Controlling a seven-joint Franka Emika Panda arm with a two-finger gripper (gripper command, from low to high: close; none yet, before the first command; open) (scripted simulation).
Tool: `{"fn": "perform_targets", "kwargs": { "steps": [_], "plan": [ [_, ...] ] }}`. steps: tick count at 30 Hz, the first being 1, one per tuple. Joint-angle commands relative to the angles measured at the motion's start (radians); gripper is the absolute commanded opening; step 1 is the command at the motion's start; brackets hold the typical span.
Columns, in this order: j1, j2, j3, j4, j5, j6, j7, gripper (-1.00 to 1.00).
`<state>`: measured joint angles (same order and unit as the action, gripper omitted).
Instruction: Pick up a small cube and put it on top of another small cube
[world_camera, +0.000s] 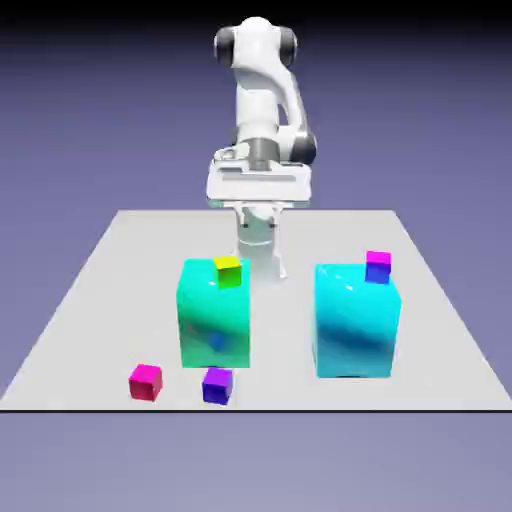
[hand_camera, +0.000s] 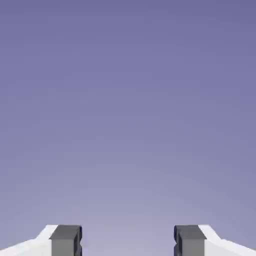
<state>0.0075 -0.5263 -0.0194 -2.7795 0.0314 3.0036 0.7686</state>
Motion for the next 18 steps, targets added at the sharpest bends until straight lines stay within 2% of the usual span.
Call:
{"fn": "perform_targets", "kwargs": {
  "steps": [1, 18],
  "plan": [
    [-0.004, 0.036, -0.016, 0.025, 0.026, -0.028, 0.023, 0.00],
    [-0.067, 0.652, -0.290, 0.455, 0.469, -0.499, 0.412, 0.00]
  ]
}}
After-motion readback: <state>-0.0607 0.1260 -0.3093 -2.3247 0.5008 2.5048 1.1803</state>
